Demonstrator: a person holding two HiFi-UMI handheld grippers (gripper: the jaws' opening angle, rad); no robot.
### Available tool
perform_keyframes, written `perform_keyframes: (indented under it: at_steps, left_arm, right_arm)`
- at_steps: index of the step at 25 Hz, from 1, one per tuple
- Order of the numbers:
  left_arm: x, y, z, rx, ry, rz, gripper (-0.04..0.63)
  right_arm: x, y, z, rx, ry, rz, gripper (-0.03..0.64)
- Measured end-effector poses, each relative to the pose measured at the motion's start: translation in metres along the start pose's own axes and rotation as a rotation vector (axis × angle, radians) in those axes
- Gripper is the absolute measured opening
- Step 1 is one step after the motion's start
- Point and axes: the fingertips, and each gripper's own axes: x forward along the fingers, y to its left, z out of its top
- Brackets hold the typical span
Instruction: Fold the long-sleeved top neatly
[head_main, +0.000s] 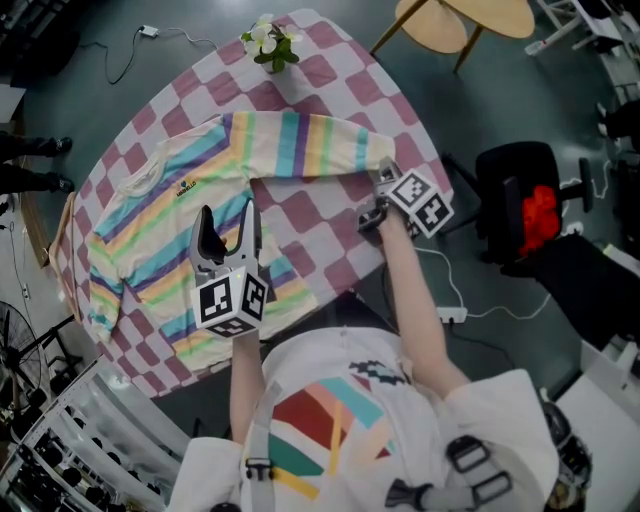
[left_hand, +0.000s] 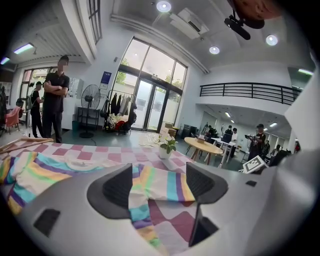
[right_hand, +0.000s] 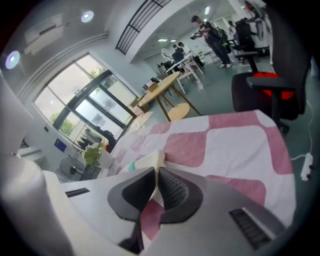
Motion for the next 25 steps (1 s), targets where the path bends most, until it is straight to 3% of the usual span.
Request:
perform_keyframes:
  at_steps: [7,15,25]
  left_arm:
    - [-0.004,-0.004,0.003,0.016,-0.011,0.016,0.314]
    - [-0.035,0.006,0.018,0.028,-0.049,0.081,0.314]
    - [-0.124,0.064,0.050,-0.013,-0.185,0.282,0.314]
  right_arm:
    - [-0.008,0.032,0.016,-0.374,-0.047,-0.036,0.018]
    - [-0.023,0.081,0.033,-0.593,-0.093,0.001,0.017]
    - [-0.038,0.232,0.001,-0.836,-0.158,0.251,0.017]
